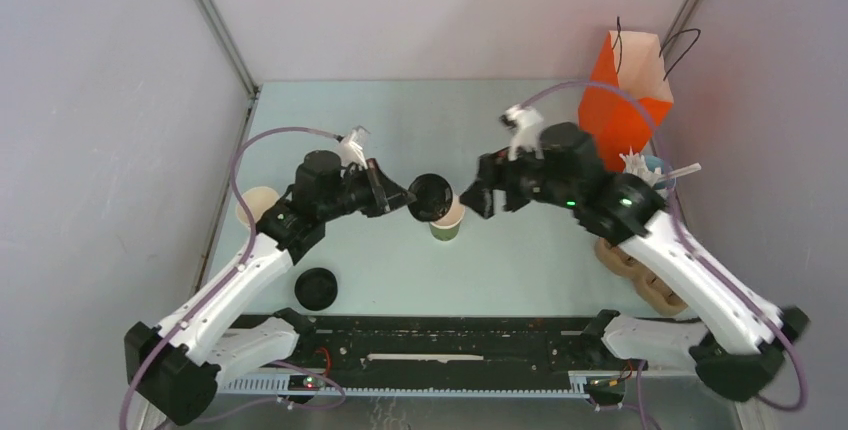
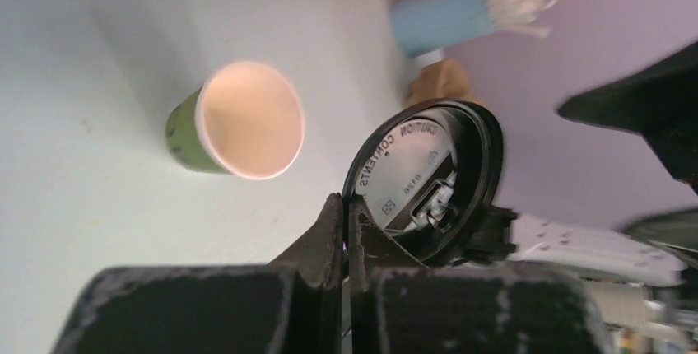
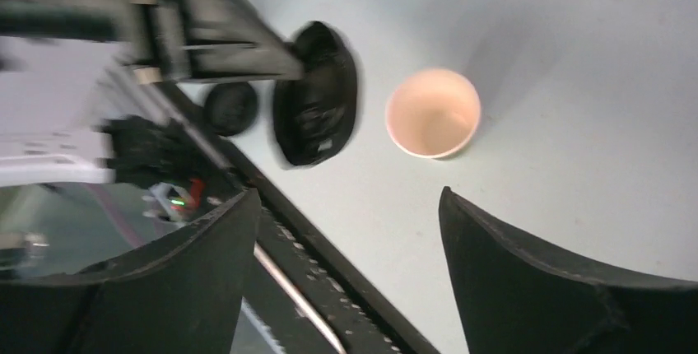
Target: Pack the takeout coffee
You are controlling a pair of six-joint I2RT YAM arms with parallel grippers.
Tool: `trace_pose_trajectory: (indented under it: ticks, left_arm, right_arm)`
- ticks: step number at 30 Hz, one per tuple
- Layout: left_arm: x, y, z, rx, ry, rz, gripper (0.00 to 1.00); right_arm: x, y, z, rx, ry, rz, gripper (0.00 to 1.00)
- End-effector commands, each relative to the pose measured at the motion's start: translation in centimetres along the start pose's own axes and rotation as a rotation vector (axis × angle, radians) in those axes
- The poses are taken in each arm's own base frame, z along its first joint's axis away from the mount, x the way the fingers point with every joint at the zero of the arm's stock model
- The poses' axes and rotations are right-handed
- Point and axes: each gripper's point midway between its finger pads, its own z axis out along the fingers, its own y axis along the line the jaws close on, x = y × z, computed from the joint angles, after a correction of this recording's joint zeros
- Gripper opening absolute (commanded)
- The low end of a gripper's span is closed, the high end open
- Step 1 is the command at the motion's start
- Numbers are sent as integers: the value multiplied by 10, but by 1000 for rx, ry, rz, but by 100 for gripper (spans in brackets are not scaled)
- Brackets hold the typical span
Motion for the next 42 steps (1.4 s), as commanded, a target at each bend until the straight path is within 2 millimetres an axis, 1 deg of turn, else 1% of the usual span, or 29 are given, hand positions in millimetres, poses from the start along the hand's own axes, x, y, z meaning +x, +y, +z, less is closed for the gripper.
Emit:
trace_pose_trajectory:
  ticks: [1,3,5,6,7,9,10,12,14,19,21,26,31,36,39,42]
  left_arm:
    - [-36,-75,-20,505,-81,-114,0]
    - [-43,-98,-29,637,-92,-135,0]
    - [-50,-119,-42,757,-112,-170,0]
    - [-53,-128,-51,814,-131,-162,0]
    - [-54,-137,-58,864,-140,-153,0]
    - [-53,-149,-68,927,-146,-132,0]
    - [-52,-152,-69,939,-145,-132,0]
    - [-51,-157,-73,969,-154,-129,0]
    - [-49,-160,-77,993,-155,-132,0]
    - [-47,-165,-76,1009,-147,-135,0]
    - [-48,-165,-76,1011,-150,-137,0]
    - [-48,-166,-77,1020,-148,-138,0]
    - [-49,-167,-78,1025,-153,-137,0]
    - [-47,-166,-77,1023,-149,-139,0]
    - [-47,-165,-78,1023,-151,-138,0]
    - [-47,-165,-78,1025,-151,-139,0]
  right_arm:
    - [-26,49,-73,-355,-155,91,92]
    - [-37,67,-88,-517,-210,149,93]
    - [-52,76,-95,-630,-254,243,94]
    - [-57,83,-97,-691,-263,289,98]
    - [-62,88,-101,-743,-274,327,99]
    - [-72,95,-108,-824,-303,392,100]
    - [-75,96,-110,-843,-313,414,100]
    - [-78,93,-110,-832,-328,453,100]
    - [-79,91,-109,-823,-336,472,100]
    - [-82,106,-113,-970,-300,526,100]
    - [-83,108,-115,-999,-305,538,100]
    - [-84,111,-112,-1015,-299,556,100]
    - [-86,120,-110,-1068,-275,574,100]
    - [-83,126,-102,-1081,-250,584,100]
    - [-83,131,-103,-1103,-247,584,100]
    - [-83,130,-100,-1097,-243,591,100]
